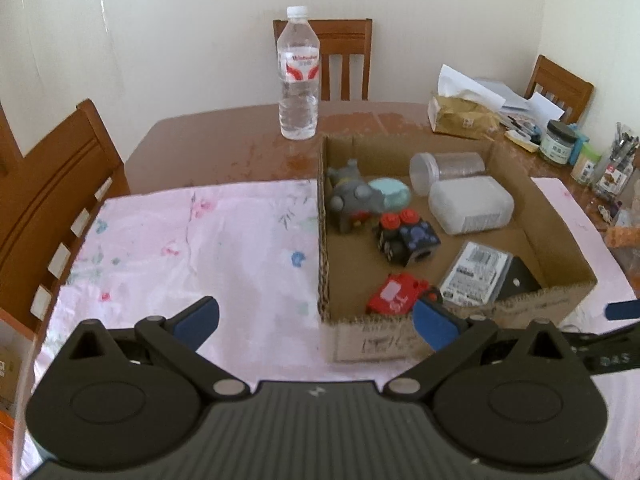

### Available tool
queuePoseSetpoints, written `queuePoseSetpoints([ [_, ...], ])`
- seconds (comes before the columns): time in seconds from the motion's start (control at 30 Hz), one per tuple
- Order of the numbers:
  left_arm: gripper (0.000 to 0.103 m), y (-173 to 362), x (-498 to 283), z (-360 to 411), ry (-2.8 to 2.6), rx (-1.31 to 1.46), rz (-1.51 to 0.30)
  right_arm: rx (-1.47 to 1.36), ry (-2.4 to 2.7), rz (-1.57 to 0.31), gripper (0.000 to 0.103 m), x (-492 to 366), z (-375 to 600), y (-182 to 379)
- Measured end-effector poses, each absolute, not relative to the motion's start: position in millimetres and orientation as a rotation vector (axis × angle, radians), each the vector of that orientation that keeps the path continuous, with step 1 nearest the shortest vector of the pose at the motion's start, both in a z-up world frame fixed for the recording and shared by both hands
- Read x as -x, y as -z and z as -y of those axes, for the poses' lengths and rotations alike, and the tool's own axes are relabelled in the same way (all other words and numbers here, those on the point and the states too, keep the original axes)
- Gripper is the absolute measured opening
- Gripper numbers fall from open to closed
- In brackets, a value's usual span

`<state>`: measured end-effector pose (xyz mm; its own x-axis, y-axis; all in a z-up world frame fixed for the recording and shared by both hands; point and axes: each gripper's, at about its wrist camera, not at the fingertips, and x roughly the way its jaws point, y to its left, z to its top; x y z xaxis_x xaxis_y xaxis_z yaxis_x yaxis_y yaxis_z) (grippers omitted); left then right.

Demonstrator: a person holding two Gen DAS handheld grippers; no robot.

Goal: Organize rigid objects
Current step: 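Move the left tool toward the gold-capsule jar while the right tool approaches the correction tape, then grasp the gold-capsule jar with the left tool while the right tool grips the correction tape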

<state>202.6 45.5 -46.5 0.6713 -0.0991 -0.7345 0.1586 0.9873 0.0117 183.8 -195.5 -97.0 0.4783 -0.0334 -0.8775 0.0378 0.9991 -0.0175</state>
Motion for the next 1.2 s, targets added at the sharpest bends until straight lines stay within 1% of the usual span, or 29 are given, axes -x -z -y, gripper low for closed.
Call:
queuePoseSetpoints([
  [0.2, 0.102, 56.4, -195.2, -46.5, 0.18, -0.061, -0.858, 0.018, 0.094, -1.009, 0.103, -175.6, 179.0, 118.0],
  [0.4, 0.102, 68.4, -188.5, -41.4, 0.225, -0.076, -0.903, 0.045, 0.123, -0.991, 0.103, -176.1, 178.0, 131.6],
  [0.67, 0.102, 82.0, -179.1, -18.9, 0.288, -0.081, -0.926, 0.002, 0.119, -0.986, 0.103, -167.5, 200.5, 132.8],
  [0.97, 0.102, 105.3, -173.0, 18.2, 0.351, -0.069, -0.992, 0.065, -0.016, -1.009, 0.103, -161.7, 215.7, 131.3],
  [1.2, 0.102, 109.8, -179.9, 44.6, 0.327, -0.087, -0.954, 0.086, -0.059, -1.005, 0.103, -156.3, 220.8, 130.7],
])
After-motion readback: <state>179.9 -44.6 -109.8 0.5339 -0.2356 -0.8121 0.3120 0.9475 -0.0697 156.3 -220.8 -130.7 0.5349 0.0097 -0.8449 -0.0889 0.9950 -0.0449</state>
